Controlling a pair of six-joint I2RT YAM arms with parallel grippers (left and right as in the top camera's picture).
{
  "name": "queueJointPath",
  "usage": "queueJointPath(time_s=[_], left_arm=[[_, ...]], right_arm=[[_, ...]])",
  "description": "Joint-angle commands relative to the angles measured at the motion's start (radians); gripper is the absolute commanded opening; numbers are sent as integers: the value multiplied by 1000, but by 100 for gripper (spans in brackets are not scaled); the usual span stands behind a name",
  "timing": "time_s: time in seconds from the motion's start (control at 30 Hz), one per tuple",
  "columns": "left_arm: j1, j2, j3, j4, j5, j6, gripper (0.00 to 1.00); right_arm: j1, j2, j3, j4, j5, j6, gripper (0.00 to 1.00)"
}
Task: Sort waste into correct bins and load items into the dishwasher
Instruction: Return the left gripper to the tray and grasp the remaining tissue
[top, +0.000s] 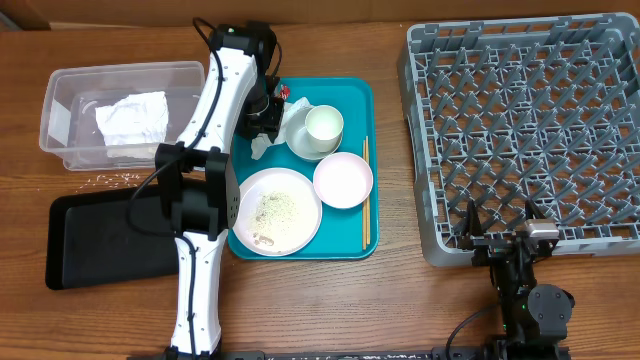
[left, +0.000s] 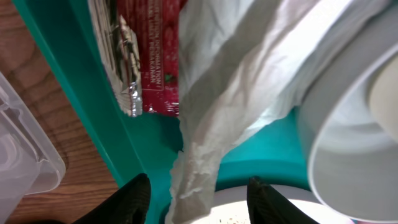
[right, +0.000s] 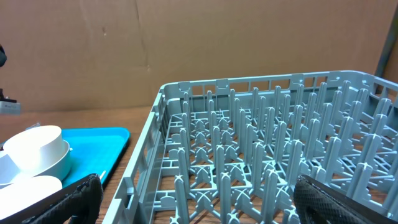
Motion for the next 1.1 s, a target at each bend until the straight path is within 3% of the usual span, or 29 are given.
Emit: queueJointPath(time_s=[0.0, 0.2, 0.27, 0.37, 0.77, 1.07], left_arm=[[2, 3, -13, 5, -28, -25, 52], [2, 3, -13, 9, -29, -24, 36], [2, 3, -13, 21, -48, -25, 27], [2, 3, -13, 31, -64, -25, 4], [0, -11, 34, -71, 61, -81, 4], [10, -122, 43, -46, 86, -129, 4]], right_arm=[[-6, -8, -10, 6, 5, -6, 100], [-6, -8, -10, 6, 5, -6, 100], [-6, -8, -10, 6, 5, -6, 100], [-6, -8, -10, 6, 5, -6, 100], [-6, -8, -10, 6, 5, -6, 100], [-6, -8, -10, 6, 5, -6, 100]])
